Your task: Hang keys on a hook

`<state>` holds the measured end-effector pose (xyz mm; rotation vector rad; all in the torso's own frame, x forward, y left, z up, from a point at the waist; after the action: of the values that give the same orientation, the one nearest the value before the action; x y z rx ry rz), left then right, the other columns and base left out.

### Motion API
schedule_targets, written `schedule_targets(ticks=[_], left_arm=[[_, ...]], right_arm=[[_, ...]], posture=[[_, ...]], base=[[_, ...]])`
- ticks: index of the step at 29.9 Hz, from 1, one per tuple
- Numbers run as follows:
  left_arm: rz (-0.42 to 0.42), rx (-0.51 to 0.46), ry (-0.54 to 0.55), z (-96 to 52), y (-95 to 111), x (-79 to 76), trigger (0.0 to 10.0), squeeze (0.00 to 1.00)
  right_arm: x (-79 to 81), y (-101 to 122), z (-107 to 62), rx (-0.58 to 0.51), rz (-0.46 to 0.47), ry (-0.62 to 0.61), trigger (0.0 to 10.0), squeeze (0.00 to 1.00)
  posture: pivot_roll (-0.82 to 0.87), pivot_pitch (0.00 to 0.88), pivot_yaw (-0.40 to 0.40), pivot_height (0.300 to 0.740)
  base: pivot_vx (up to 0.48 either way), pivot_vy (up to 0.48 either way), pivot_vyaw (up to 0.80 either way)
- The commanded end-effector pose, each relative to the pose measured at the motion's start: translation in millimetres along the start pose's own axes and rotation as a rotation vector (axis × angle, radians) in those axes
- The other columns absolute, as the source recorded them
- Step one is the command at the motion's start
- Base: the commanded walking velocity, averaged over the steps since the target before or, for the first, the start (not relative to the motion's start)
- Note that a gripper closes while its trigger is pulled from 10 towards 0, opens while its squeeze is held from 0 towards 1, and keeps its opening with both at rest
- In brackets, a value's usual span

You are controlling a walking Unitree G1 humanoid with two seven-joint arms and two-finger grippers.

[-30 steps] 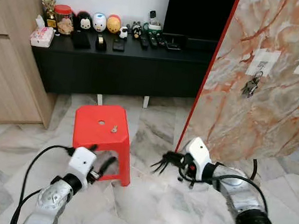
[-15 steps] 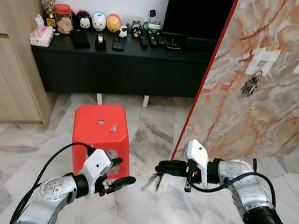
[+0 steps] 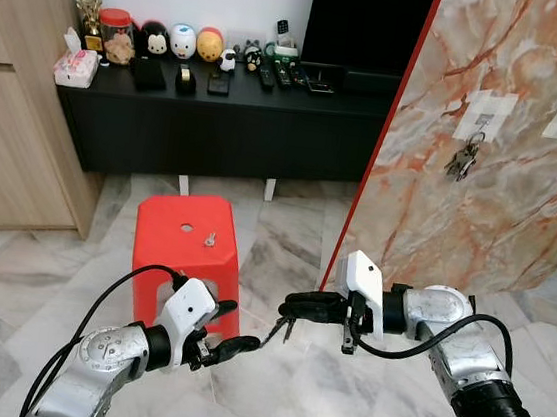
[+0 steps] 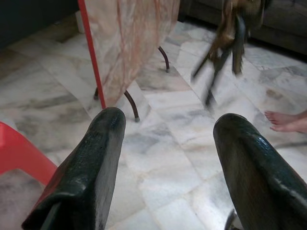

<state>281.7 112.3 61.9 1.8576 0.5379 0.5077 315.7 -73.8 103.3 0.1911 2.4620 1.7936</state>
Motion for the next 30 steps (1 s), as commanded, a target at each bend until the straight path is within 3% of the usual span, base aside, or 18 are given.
schedule_targets(ticks=[1,13,19,30], left_arm=[[0.008,0.002,-0.027,1.2,1.9,-7.0,10.0,0.00],[-0.001,0.010,-0.007,2.0,3.3,-6.6,10.0,0.00],[0.003,0.020,0.002,1.7,2.9,-7.3,10.0,0.00],[0.009,0.005,0.026,3.9,7.0,-4.6,10.0,0.00]], right_arm=[[-0.9,10.7,1.9,-0.010,-0.037,0.010,10.0,0.00],[0.1,23.9,6.4,-0.036,-0.078,0.004,10.0,0.00],[-9.9,39.5,10.4,-0.085,-0.087,-0.069,10.0,0.00],[-11.1,38.1,14.4,-0.082,-0.084,-0.100,10.0,0.00]], posture=[[0.07,0.000,-0.123,0.740],[0.08,0.000,-0.125,0.740],[0.07,0.000,-0.126,0.740],[0.07,0.000,-0.128,0.740]], base=[[0.000,0.000,0.00],[0.000,0.000,0.00],[0.000,0.000,0.00],[0.000,0.000,0.00]])
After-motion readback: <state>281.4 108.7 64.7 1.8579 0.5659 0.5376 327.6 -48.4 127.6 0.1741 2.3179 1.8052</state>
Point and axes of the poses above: a point about 5 cm out from each wrist's last joint towards the gripper, its own z axis pointing out of the wrist towards the gripper, its own y axis along the axis of the wrist's last joint, x = y × z, the point moved 5 cm from there along z, pointing out of the wrist towards the gripper, and after that the axes turned 3 degrees about z, right-handed, at the moved point
